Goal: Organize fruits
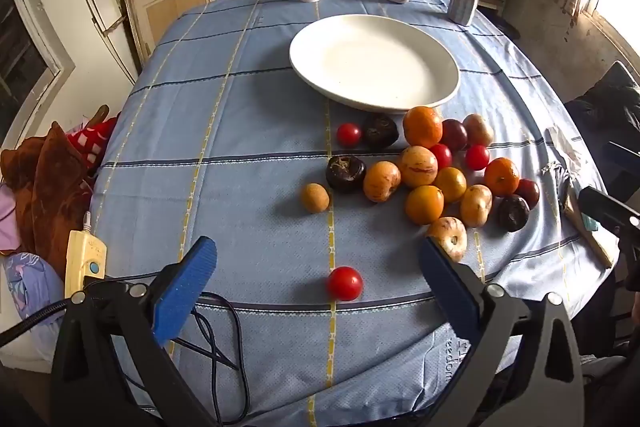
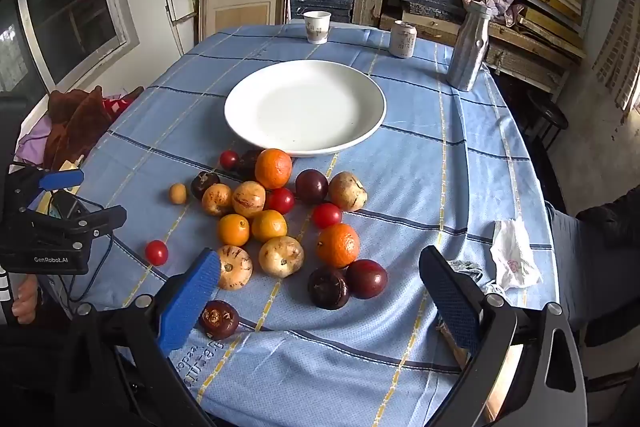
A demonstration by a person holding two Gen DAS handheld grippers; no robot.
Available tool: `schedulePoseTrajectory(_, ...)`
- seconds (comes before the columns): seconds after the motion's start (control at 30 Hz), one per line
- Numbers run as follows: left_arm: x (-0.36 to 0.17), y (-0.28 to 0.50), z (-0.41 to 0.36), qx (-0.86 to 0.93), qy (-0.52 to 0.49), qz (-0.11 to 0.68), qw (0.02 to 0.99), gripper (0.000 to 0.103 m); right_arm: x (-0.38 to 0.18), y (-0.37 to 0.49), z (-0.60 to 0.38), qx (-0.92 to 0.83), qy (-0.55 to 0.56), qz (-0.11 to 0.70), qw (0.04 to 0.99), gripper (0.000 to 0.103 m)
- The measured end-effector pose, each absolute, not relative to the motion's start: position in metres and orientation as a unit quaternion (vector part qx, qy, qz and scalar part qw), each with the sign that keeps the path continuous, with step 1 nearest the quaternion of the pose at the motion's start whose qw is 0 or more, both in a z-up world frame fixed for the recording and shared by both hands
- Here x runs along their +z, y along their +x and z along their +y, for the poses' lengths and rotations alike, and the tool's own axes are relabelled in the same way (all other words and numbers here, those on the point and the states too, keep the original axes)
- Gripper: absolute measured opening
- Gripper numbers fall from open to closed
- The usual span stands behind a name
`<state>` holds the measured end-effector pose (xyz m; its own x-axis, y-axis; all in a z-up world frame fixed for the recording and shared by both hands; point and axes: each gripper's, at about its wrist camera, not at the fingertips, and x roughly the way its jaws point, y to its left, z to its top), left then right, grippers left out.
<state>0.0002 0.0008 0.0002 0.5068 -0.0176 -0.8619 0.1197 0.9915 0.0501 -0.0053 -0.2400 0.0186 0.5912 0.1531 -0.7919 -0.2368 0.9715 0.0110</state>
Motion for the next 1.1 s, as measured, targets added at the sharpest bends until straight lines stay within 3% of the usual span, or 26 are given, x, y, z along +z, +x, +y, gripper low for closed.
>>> schedulePoseTrajectory(1.1,-0.008,0.000,-0.005,-0.037,0.057,0.504,0.861,0.099,0.018,-0.002,-0.243,0.110,-0.046,0.436,0.892,0.100)
